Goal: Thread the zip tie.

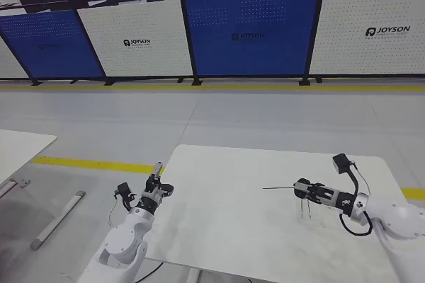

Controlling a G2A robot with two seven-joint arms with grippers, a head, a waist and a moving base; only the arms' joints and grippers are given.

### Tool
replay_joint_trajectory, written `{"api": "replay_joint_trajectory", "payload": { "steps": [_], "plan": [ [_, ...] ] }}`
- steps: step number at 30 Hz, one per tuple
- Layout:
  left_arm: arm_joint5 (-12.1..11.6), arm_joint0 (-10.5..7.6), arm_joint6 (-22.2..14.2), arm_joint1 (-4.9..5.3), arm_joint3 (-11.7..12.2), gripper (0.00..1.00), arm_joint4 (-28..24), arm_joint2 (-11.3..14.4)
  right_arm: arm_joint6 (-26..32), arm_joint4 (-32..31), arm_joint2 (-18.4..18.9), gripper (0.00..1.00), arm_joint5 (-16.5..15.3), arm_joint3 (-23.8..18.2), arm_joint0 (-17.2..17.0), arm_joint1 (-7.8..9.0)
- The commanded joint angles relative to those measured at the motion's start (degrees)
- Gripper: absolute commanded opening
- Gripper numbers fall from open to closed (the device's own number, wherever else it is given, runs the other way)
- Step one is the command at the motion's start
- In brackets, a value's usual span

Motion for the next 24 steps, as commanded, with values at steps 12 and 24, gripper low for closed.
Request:
{"api": "replay_joint_trajectory", "payload": {
  "steps": [12, 24],
  "plan": [
    [7.73, -0.27, -16.32, 0.65, -6.99, 1.00, 7.93, 6.02, -7.84, -5.57, -3.97, 0.00, -5.35, -0.30, 0.18, -1.04],
    [12.09, -2.37, -17.01, 0.45, -5.77, 1.00, 8.65, 9.77, -12.02, -11.52, -6.98, 0.00, -8.46, 1.08, 0.63, -1.76]
  ]
}}
